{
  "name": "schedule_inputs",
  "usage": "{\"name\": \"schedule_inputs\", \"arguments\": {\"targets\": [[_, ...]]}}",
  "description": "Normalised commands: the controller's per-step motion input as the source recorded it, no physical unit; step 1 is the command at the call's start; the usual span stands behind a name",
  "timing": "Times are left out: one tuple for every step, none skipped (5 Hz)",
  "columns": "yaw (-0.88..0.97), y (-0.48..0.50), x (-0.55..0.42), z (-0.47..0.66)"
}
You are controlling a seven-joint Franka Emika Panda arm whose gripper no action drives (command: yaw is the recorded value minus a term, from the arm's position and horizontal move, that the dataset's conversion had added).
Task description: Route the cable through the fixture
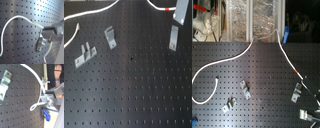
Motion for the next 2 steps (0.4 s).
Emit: {"name": "schedule_inputs", "arguments": {"targets": [[0.00,-0.007,-0.007,0.00],[0.00,-0.014,-0.029,0.03]]}}
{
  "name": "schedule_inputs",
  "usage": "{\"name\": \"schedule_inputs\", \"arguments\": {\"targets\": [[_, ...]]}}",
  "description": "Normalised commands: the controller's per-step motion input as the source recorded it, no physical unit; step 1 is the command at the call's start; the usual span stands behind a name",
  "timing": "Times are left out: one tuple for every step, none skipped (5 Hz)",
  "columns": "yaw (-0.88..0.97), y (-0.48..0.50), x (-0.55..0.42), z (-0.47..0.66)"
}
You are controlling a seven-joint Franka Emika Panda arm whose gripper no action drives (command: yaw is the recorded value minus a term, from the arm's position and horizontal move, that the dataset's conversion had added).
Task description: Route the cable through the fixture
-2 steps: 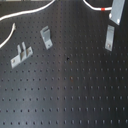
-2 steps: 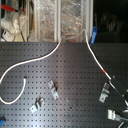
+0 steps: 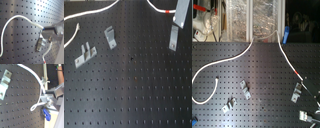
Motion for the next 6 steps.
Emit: {"name": "schedule_inputs", "arguments": {"targets": [[-0.01,-0.151,-0.332,0.41],[-0.26,0.035,-0.486,0.42],[-0.23,0.003,-0.523,0.24],[-0.15,-0.035,-0.539,0.18],[-0.12,-0.080,-0.540,0.14],[-0.08,-0.084,-0.549,0.12]]}}
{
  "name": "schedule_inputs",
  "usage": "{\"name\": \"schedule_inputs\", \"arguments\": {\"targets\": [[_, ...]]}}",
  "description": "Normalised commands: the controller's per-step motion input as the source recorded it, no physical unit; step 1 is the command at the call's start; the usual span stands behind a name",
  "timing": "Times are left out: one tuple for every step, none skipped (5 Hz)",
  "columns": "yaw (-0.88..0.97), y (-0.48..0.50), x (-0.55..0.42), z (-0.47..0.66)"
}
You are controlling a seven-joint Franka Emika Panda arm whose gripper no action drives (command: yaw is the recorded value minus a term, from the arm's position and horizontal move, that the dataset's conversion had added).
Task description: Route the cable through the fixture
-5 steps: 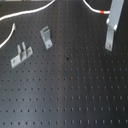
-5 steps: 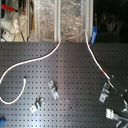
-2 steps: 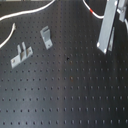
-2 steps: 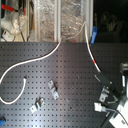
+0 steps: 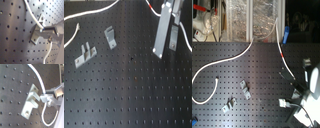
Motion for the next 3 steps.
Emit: {"name": "schedule_inputs", "arguments": {"targets": [[0.00,0.145,-0.515,0.08],[0.24,0.258,-0.412,0.06],[0.00,0.048,-0.060,0.00]]}}
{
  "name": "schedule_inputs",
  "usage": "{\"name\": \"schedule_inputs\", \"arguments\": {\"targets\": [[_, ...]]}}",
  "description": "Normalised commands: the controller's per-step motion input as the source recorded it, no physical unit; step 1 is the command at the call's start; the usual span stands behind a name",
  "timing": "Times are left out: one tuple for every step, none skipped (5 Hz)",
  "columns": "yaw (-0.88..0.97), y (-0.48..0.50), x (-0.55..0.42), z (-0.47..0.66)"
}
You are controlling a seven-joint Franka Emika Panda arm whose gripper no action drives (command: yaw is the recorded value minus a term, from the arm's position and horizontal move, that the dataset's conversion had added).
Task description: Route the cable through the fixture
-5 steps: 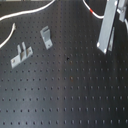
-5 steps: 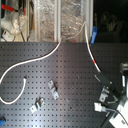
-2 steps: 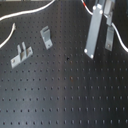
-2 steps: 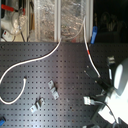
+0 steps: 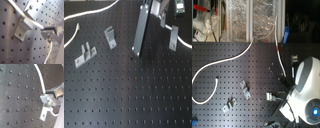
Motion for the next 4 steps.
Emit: {"name": "schedule_inputs", "arguments": {"targets": [[0.00,-0.021,-0.018,0.00],[0.00,-0.382,-0.316,0.21],[0.06,-0.125,-0.174,0.08],[0.00,-0.019,-0.016,0.01]]}}
